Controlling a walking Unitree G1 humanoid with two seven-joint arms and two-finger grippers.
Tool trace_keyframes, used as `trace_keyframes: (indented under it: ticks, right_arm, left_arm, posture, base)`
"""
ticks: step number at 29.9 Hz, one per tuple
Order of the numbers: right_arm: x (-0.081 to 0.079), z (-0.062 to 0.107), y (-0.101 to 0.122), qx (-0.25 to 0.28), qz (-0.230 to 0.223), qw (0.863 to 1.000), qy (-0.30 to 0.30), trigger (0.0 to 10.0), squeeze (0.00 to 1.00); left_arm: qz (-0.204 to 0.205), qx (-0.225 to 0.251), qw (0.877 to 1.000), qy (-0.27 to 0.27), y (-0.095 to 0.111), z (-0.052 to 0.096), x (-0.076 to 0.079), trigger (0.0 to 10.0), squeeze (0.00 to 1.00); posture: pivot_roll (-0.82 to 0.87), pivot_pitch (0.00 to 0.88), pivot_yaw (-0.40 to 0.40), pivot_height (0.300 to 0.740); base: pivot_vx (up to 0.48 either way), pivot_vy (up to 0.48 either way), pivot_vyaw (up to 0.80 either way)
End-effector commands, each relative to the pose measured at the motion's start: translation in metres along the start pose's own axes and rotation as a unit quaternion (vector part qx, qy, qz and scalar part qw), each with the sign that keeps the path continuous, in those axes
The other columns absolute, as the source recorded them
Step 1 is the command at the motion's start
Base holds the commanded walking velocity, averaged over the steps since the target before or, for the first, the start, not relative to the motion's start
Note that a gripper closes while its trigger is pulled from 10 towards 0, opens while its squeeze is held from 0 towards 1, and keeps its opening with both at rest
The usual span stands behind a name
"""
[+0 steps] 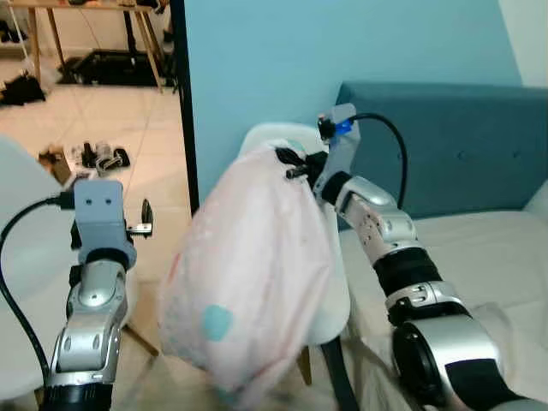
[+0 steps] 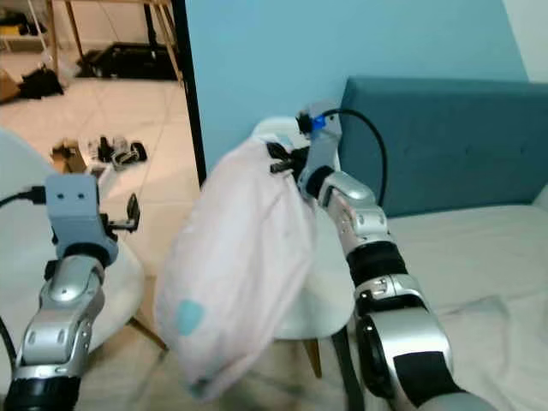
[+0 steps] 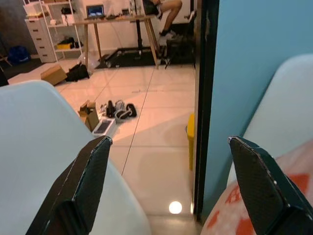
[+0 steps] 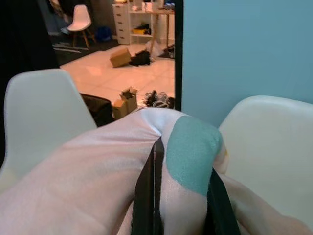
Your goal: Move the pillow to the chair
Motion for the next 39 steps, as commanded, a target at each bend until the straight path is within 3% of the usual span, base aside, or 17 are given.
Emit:
trace_keyframes:
  ticks: [1,21,28,39]
  right_arm:
    - [0.003,-0.006,0.023,0.026,0.029,0.999,-0.007,10.0,0.00]
    - [0.001,-0.014,0.012,-0.025,0.119,0.993,-0.004,10.0,0.00]
    - [0.001,-0.017,0.018,-0.018,0.124,0.992,-0.009,10.0,0.00]
    - [0.015,-0.013,0.016,-0.031,0.150,0.988,-0.019,10.0,0.00]
  left_arm:
    - [-0.002,-0.009,1.000,0.011,-0.005,0.002,-0.004,10.0,0.00]
    - [-0.002,-0.010,1.000,0.018,-0.004,0.004,-0.006,10.0,0.00]
    - [-0.005,-0.010,1.000,0.022,-0.003,0.005,-0.008,10.0,0.00]
    - [-0.013,-0.011,0.999,0.038,-0.003,0.008,-0.015,10.0,0.00]
  posture:
    - [0.07,0.000,-0.105,0.740]
    - [0.08,0.000,-0.115,0.740]
    - [0.08,0.000,-0.116,0.740]
    - [0.08,0.000,-0.109,0.740]
  base:
    - [0.360,0.000,0.00]
    - [0.361,0.000,0.00]
    - [0.373,0.000,0.00]
    - [0.307,0.000,0.00]
Point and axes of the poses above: a point about 5 cm out from each wrist's last joint towards the gripper, its own z axis pointing back from the gripper into the wrist, its own y axis along the axis of the wrist's last joint, x = y × z, the point moved 6 cm from there along -z, pointing out of the wrist towards the gripper, and after that the axes turned 11 degrees about z, right-handed, at the moved point
